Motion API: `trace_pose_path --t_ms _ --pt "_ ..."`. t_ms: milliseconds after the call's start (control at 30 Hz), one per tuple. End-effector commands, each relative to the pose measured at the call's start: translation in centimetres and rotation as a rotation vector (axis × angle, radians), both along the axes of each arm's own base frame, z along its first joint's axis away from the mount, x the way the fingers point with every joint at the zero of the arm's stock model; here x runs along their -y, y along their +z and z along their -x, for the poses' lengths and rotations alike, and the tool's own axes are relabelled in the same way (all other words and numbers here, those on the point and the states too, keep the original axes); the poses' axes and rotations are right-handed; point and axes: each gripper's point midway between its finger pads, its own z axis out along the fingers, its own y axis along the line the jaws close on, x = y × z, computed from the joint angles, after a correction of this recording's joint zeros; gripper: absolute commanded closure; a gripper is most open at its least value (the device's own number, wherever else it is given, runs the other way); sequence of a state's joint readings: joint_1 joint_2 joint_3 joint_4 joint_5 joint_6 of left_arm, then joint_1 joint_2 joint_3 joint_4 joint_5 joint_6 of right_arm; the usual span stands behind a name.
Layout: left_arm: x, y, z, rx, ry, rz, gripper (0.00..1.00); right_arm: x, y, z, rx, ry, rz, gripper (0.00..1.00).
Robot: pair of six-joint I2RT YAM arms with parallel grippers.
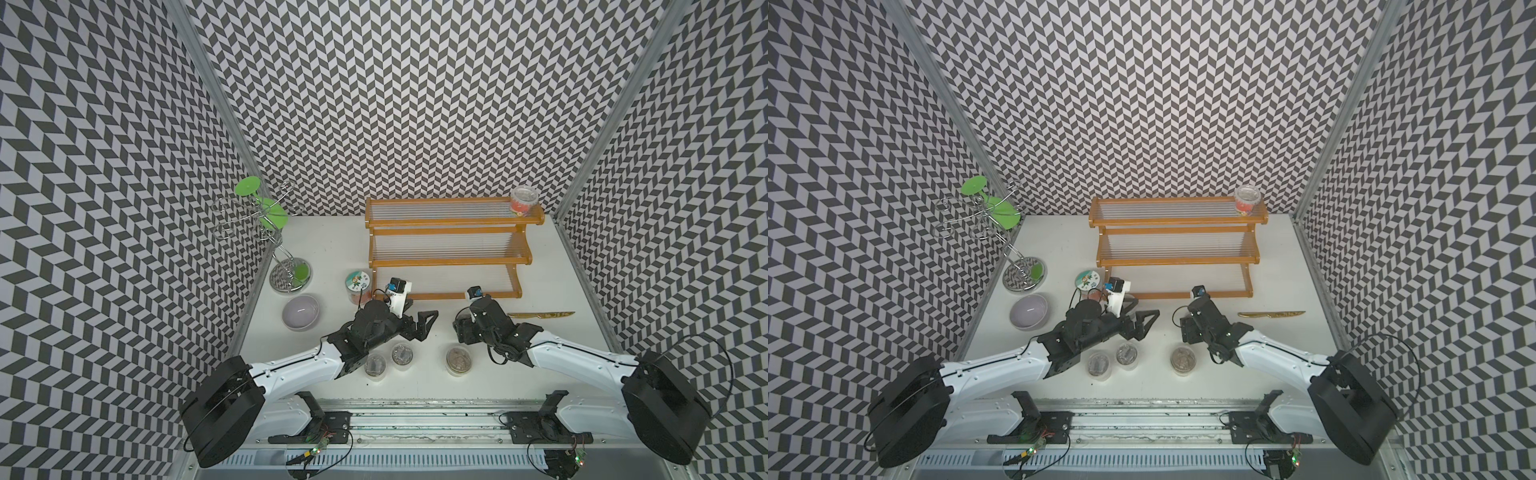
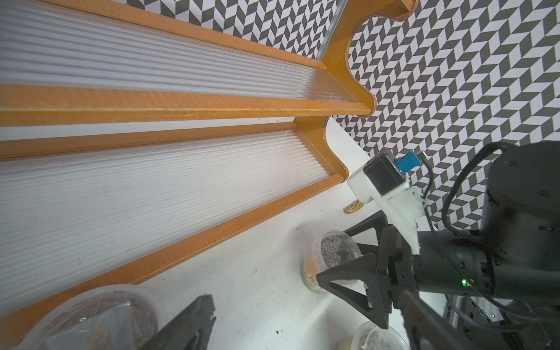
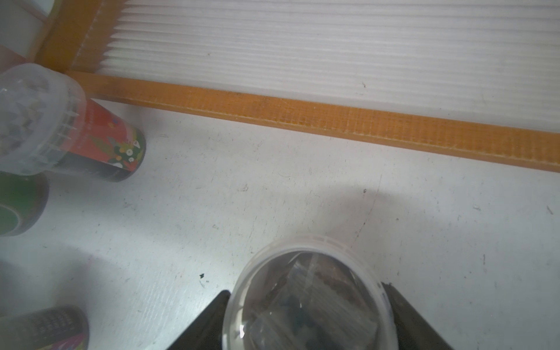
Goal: Place the seed container on the shelf
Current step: Pick up the seed jar at the center of the board.
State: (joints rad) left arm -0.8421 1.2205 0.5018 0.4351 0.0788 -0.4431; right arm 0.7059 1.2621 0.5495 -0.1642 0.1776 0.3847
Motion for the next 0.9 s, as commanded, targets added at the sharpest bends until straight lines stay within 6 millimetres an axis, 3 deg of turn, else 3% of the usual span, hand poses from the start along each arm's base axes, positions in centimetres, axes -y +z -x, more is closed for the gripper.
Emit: trace_pose_path --t_ms 0,233,433,867 --pt "0.7 1.4 -0.2 0.023 -0.017 0.036 0.00 -0.4 0.9 -0.4 0.023 0.001 0.000 0.21" --pt "0.8 1.2 -0.1 0.016 -0.022 0.035 0.00 -0.5 0.4 -0.4 0.003 0.005 0.009 0.21" --pt "0.7 1.3 -0.2 0.019 -0.017 0.035 0.00 -0.6 0.6 -0.4 0.002 0.007 0.009 0.27" --pt "0.8 1.7 -0.3 0.022 -0.015 0.038 0.00 -0.3 5.7 -1.1 0.067 -0.019 -0.013 0.28"
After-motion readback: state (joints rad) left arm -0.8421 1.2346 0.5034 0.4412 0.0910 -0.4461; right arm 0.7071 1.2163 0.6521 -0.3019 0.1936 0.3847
